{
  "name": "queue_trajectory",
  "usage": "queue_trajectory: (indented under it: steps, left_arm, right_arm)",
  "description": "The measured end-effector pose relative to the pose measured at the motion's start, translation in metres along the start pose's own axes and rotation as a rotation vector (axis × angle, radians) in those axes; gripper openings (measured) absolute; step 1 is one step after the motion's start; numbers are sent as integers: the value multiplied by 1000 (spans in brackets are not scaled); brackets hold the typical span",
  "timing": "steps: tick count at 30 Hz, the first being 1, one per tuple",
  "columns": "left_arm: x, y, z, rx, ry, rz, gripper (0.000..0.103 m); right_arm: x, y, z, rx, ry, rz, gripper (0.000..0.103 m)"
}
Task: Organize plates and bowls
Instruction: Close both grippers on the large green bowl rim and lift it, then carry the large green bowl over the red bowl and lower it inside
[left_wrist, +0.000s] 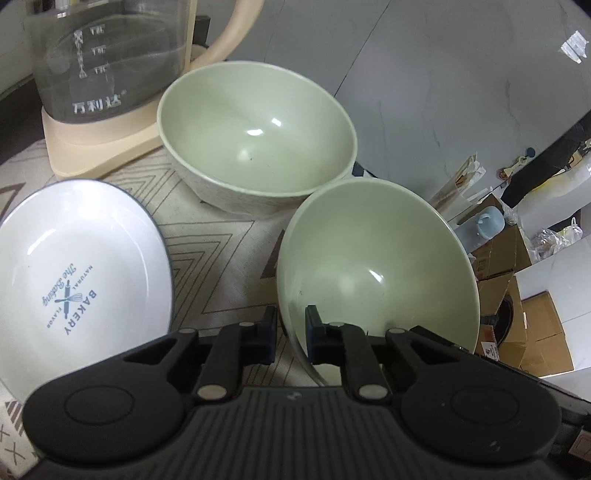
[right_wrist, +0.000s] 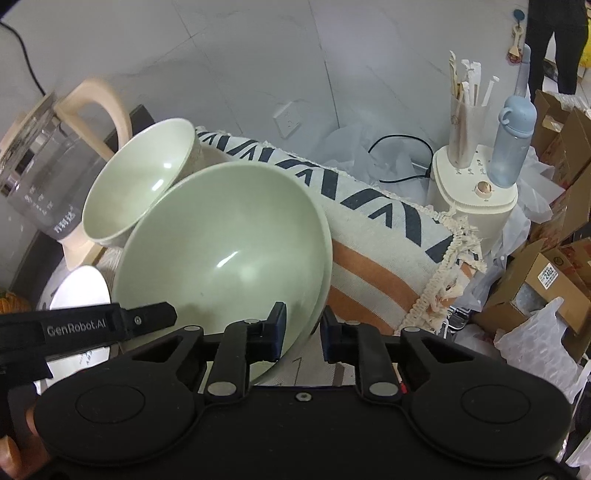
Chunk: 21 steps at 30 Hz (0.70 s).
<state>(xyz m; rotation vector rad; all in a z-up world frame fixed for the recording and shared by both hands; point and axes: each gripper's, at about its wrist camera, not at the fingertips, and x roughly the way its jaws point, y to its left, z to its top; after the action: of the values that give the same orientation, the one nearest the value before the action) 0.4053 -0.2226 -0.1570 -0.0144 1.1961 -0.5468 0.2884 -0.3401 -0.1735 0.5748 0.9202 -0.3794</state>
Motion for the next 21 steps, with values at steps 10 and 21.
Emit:
queue_trajectory:
  steps: [10, 21]
  left_arm:
    - [-34, -6, 9, -2, -60, -17, 14]
    - [-76, 2, 5, -75, -135, 41, 14]
  right_arm:
    - [-32, 11, 12, -10, -91, 4, 19]
    - [-53, 23, 23, -61, -123, 81, 19]
